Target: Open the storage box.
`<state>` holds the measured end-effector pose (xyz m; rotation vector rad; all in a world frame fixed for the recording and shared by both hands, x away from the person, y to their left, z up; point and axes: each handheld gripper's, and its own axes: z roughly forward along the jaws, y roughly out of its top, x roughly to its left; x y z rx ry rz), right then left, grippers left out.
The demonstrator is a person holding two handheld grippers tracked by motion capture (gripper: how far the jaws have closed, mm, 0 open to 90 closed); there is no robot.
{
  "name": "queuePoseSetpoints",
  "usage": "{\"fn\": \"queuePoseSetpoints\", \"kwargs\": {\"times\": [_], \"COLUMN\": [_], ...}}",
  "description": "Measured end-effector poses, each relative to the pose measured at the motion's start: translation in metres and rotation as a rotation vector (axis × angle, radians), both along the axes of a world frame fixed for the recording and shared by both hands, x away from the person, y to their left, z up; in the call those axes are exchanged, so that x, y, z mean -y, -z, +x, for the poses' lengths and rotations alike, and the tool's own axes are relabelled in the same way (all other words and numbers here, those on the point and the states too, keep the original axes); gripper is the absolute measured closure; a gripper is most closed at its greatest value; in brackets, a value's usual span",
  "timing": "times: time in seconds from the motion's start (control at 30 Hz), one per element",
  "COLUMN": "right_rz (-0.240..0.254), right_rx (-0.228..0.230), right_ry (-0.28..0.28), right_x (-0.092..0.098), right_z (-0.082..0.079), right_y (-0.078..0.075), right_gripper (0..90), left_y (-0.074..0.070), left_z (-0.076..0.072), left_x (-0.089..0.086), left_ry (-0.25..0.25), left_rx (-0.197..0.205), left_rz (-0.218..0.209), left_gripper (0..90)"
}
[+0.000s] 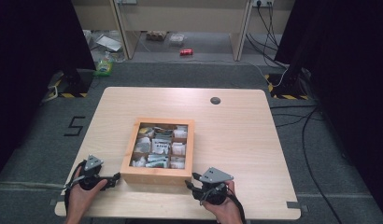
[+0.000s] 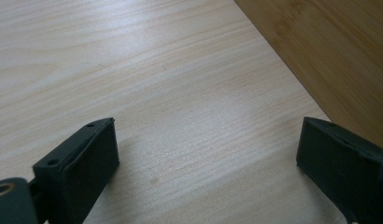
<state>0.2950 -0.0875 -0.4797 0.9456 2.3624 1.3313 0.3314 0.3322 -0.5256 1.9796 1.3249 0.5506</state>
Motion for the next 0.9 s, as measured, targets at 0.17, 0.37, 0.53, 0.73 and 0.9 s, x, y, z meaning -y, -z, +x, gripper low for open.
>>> {"fn": "queuePoseSetpoints", "kwargs": {"times": [0.17, 0.37, 0.53, 0.73, 0.9], "right_rz": [0.01, 0.009, 0.017, 0.031, 0.05], "right_rx": [0.007, 0.01, 0.02, 0.028, 0.041], "right_ry": [0.008, 0.009, 0.013, 0.011, 0.012], "right_x": [0.0, 0.0, 0.0, 0.0, -0.003], "right_z": [0.003, 0.003, 0.002, 0.002, 0.004], "right_y": [-0.001, -0.001, -0.002, -0.004, -0.011], "right_gripper": [61.3, 61.3, 61.9, 62.9, 62.2], "left_y": [0.0, 0.0, 0.0, 0.0, 0.0], "left_z": [0.0, 0.0, 0.0, 0.0, 0.0], "left_x": [0.0, 0.0, 0.0, 0.0, 0.0], "left_ry": [0.0, 0.0, 0.0, 0.0, 0.0], "left_rx": [0.0, 0.0, 0.0, 0.0, 0.0], "left_rz": [0.0, 0.0, 0.0, 0.0, 0.0], "left_gripper": [5.1, 5.0, 5.0, 5.0, 5.0]}}
